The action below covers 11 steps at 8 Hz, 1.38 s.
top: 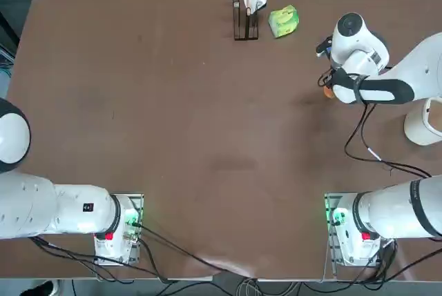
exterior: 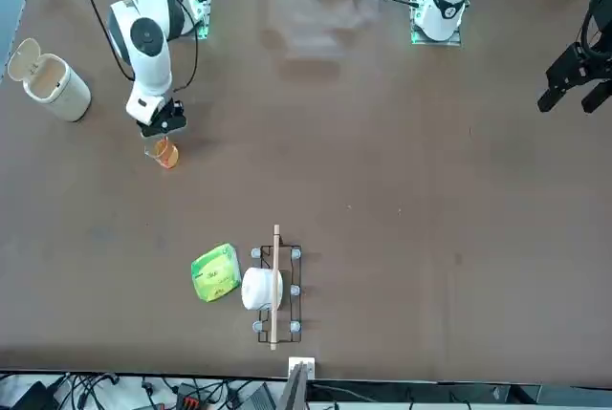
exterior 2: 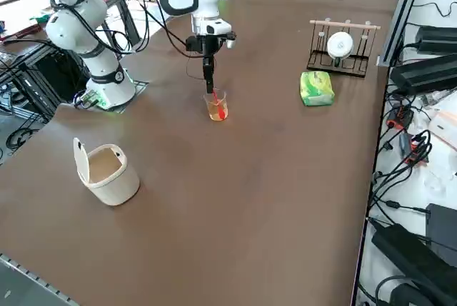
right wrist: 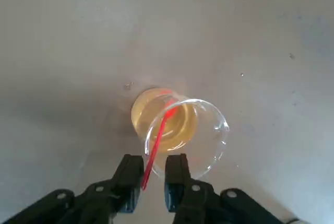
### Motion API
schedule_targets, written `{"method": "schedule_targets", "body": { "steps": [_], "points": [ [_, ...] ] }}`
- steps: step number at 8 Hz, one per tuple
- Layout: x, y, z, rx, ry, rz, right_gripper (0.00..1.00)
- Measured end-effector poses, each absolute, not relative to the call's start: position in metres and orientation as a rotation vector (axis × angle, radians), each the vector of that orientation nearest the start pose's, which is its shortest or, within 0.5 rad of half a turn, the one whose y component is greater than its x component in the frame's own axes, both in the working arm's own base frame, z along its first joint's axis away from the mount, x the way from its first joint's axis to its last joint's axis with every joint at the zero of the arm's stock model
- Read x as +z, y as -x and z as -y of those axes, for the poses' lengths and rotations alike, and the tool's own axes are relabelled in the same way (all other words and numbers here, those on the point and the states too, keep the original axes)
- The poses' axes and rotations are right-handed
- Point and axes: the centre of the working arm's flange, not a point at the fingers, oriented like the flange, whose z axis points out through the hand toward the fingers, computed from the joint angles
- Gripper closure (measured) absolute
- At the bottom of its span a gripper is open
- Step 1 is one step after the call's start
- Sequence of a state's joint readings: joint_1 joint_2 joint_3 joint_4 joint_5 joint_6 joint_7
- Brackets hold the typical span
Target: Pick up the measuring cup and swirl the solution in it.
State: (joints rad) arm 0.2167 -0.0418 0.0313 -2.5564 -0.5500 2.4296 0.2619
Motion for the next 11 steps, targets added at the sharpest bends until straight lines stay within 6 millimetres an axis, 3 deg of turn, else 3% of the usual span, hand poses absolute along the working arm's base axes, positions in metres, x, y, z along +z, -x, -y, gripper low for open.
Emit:
{"method": "schedule_targets", "body": {
  "steps": [3, 8, 11],
  "points": [
    [0.277, -0.4274, -0.1064, -0.016, 3.415, 0.727, 0.75],
    [0.2788, -0.427, -0.1084, -0.024, 3.417, 0.724, 0.94],
    [0.2808, -0.4272, -0.1104, -0.036, 3.42, 0.709, 0.96]
  ]
}}
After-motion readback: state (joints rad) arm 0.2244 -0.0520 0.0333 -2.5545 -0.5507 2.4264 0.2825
